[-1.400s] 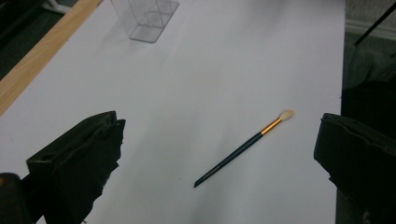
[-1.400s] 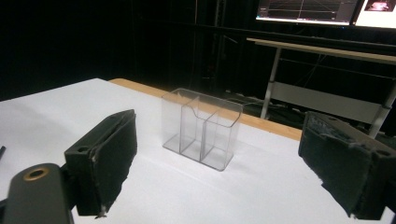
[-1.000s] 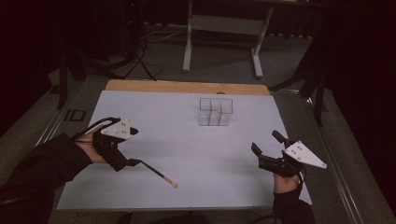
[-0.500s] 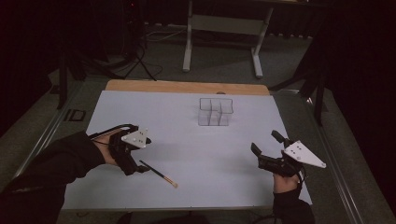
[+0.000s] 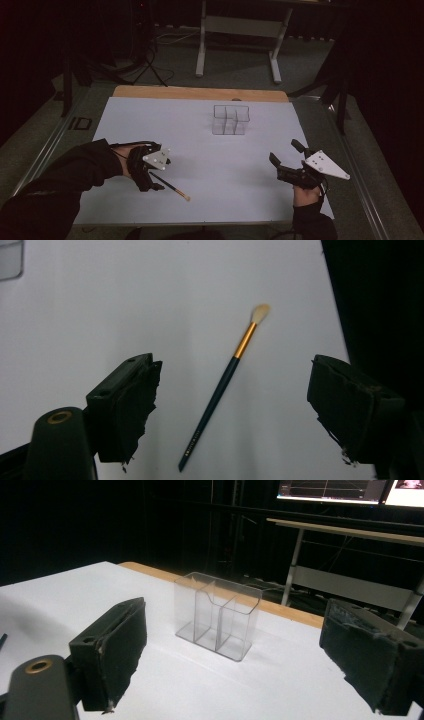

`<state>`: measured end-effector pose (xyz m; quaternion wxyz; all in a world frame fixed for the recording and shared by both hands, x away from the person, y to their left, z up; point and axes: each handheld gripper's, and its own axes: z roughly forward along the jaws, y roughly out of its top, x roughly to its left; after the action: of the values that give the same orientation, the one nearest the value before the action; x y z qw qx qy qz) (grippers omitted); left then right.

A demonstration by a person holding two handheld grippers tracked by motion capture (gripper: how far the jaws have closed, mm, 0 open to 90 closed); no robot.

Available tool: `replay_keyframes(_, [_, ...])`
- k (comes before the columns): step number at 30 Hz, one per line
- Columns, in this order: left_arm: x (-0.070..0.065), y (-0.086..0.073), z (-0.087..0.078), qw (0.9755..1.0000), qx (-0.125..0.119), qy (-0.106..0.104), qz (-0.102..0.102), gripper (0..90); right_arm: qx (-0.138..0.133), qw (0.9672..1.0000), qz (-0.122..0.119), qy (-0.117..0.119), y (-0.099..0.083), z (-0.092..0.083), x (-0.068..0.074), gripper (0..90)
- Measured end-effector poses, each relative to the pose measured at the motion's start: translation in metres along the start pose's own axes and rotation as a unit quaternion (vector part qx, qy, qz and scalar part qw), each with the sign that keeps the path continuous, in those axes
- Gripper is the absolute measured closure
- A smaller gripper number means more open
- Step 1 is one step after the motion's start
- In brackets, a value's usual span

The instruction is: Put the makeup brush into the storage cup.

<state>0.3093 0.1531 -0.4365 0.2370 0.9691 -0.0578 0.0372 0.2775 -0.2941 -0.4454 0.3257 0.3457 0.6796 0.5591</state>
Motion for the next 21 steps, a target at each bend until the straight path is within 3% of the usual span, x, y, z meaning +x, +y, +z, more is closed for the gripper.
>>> replay_keyframes(5, [0.0, 0.004, 0.014, 0.9994, 0.01, -0.014, 0.03, 27.9, 0.002, 1.0, -0.002, 0.001, -0.001, 0.001, -0.001, 11.5])
replay_keyframes(12, [0.002, 0.007, 0.032, 0.9973, 0.023, -0.029, 0.064, 30.9, 0.003, 1.0, -0.001, 0.001, -0.001, 0.001, -0.001, 11.5])
replay_keyframes(16, [0.004, 0.008, 0.042, 0.996, 0.024, -0.052, 0.068, 34.5, 0.004, 1.0, 0.001, 0.002, -0.001, 0.001, -0.001, 11.5])
replay_keyframes(21, [0.008, 0.004, 0.056, 0.9948, 0.04, -0.059, 0.073, 39.8, 0.005, 1.0, 0.002, 0.003, -0.001, 0.001, -0.001, 11.5])
